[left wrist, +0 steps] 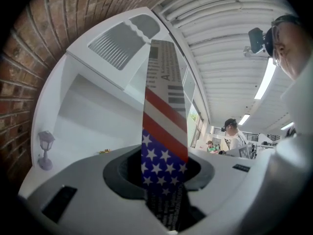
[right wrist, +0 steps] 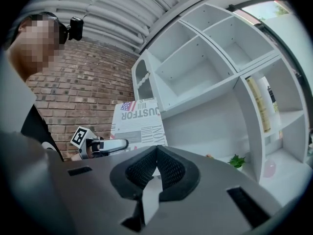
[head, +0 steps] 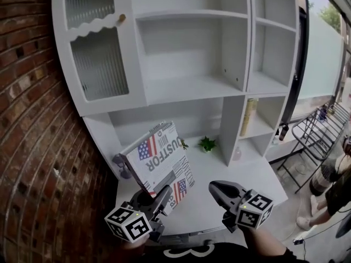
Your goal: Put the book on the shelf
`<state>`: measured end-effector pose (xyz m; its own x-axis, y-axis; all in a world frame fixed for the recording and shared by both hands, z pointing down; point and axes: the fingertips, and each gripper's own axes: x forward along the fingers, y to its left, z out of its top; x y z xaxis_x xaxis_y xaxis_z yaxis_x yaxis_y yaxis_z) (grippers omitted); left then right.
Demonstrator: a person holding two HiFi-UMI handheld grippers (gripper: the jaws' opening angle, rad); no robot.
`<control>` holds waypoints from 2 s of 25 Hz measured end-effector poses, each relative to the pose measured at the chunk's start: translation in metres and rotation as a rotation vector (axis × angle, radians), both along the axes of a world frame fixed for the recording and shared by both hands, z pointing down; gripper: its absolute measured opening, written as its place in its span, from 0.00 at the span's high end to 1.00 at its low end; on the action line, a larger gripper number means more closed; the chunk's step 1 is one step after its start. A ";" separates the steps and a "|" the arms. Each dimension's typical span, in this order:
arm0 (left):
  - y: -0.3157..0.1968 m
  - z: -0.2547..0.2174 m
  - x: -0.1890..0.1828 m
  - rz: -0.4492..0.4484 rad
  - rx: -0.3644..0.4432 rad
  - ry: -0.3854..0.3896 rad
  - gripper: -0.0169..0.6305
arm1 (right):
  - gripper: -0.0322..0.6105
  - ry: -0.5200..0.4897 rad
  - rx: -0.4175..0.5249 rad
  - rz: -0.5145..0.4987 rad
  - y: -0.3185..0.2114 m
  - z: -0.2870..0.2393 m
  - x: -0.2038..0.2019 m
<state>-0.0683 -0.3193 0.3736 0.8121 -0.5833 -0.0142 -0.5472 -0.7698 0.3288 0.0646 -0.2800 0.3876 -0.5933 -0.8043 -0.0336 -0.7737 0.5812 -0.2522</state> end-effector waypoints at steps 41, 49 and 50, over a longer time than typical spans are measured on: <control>-0.107 -0.226 0.083 -0.286 0.370 -0.143 0.74 | 0.93 -0.040 0.130 -0.257 -0.079 -0.051 0.071; -0.147 -0.254 0.086 -0.357 0.369 -0.190 0.74 | 0.93 -0.030 0.133 -0.249 -0.077 -0.052 0.084; -0.153 -0.255 0.086 -0.368 0.366 -0.197 0.74 | 0.93 -0.030 0.134 -0.248 -0.077 -0.052 0.085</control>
